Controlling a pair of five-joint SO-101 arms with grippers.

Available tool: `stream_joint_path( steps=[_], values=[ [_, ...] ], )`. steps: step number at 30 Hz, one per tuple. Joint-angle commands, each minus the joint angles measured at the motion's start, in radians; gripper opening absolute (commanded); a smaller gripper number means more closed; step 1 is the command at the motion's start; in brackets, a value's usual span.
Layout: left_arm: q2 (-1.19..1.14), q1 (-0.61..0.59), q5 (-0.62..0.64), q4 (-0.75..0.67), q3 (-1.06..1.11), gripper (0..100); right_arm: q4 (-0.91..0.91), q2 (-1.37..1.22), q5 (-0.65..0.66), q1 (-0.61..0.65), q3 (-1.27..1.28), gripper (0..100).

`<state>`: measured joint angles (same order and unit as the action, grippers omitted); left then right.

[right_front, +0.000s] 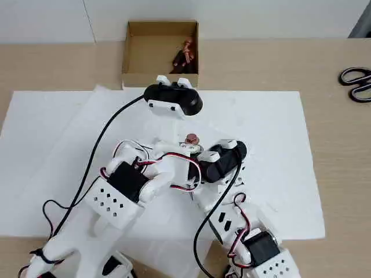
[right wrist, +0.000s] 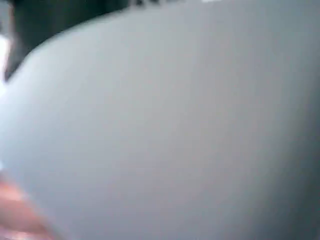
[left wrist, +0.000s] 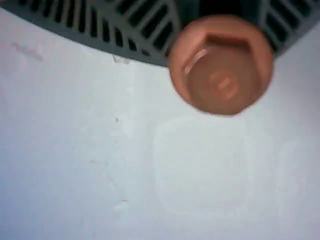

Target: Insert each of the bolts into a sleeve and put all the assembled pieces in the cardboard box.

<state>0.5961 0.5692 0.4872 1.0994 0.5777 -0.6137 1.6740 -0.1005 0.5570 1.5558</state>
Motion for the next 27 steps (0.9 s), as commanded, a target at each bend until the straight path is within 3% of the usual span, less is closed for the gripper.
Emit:
stream_joint_path(
  steps=[1,6,14,19,25,27],
  values=[
    [0.009,-0.002,0.0,0.009,0.001,6,0.005,0.019,0.0,0.001,-0.021,0.6],
    [0.011,-0.005,0.002,0.025,-0.039,21,0.005,0.019,0.0,0.001,-0.021,0.6],
    [0.011,-0.046,0.002,0.08,-0.179,22,0.005,0.019,0.0,0.001,-0.02,0.6],
    [0.011,-0.152,0.0,0.153,-0.251,22,0.005,0.019,0.0,-0.005,-0.02,0.6],
    [0.011,-0.331,-0.011,0.362,-0.334,22,0.005,0.013,0.002,-0.036,-0.028,0.5],
    [0.011,-0.402,-0.097,0.428,-0.335,22,-0.002,0.008,0.002,-0.097,-0.06,0.4]
  ],
)
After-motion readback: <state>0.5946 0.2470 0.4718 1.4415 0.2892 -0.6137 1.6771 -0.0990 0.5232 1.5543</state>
